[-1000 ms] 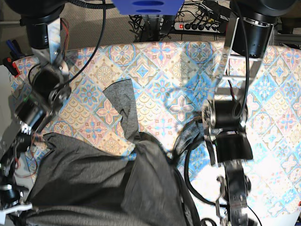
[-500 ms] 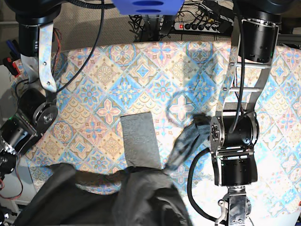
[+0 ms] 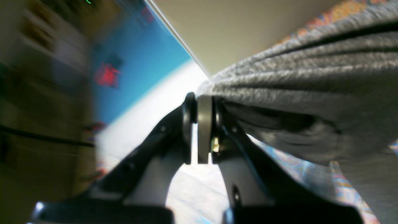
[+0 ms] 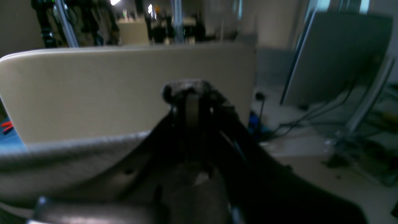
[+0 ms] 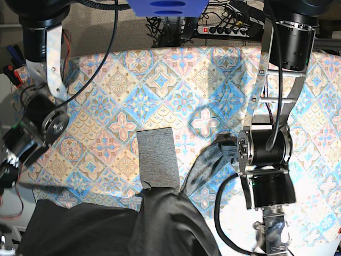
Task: Layout the t-shirt on the table in an organized manner, then fold the t-shirt properly
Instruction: 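Lower the held shirt onto the cloth with both grippers, laying it flat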
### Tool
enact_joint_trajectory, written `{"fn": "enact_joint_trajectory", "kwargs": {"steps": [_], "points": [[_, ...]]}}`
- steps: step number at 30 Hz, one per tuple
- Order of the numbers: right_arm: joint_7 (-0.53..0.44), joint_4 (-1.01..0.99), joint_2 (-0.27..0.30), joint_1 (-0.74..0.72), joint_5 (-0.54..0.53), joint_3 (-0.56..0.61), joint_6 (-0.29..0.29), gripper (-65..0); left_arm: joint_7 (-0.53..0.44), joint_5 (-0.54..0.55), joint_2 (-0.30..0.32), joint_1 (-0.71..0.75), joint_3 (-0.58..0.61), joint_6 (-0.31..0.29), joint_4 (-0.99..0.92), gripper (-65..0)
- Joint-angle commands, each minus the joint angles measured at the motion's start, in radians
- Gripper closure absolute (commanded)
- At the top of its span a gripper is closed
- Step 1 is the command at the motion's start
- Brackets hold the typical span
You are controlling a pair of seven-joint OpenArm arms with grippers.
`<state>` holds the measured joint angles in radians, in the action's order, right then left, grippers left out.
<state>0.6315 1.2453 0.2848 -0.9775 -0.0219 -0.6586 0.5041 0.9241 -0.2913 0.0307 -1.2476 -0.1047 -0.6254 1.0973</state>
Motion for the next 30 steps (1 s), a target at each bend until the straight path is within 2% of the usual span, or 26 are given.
{"fn": "enact_joint_trajectory", "kwargs": {"steps": [1,4,8,10,14,18,24,27,30], "points": [[-0.022,0.038,0.012,-0.005,-0.014,0.001,0.000,0.0,0.011,-0.007,-0.013,-0.061,0.018,-0.014,0.085,0.0],[-0.020,0.123,0.011,0.068,-0.014,-0.008,0.000,0.0,0.143,-0.007,-0.013,0.059,0.090,-0.073,0.281,0.0],[0.006,0.221,0.009,0.196,-0.014,-0.054,0.000,0.0,0.240,-0.009,-0.008,0.294,0.178,-0.073,0.573,0.0],[0.046,0.261,0.009,0.246,-0.014,-0.065,0.000,0.0,0.264,-0.009,0.018,0.414,0.204,-0.073,0.679,0.0],[0.066,0.336,-0.015,0.352,-0.019,-0.103,0.000,0.0,0.269,-0.009,0.036,0.613,0.211,-0.073,0.817,0.0],[0.067,0.400,-0.028,0.484,-0.069,-0.134,0.000,0.0,0.269,-0.009,0.044,0.800,0.210,-0.073,0.917,0.0],[0.063,0.414,-0.055,0.699,-0.181,-0.145,0.000,0.0,0.261,-0.006,0.058,1.047,0.191,-0.073,0.964,0.0],[0.061,0.408,-0.085,0.771,-0.209,-0.195,0.000,0.0,0.255,-0.003,0.058,1.149,0.184,-0.073,0.978,0.0],[0.061,0.406,-0.111,0.820,-0.215,-0.237,0.001,0.0,0.191,-0.007,0.058,1.262,0.182,-0.073,0.978,0.0]]}}
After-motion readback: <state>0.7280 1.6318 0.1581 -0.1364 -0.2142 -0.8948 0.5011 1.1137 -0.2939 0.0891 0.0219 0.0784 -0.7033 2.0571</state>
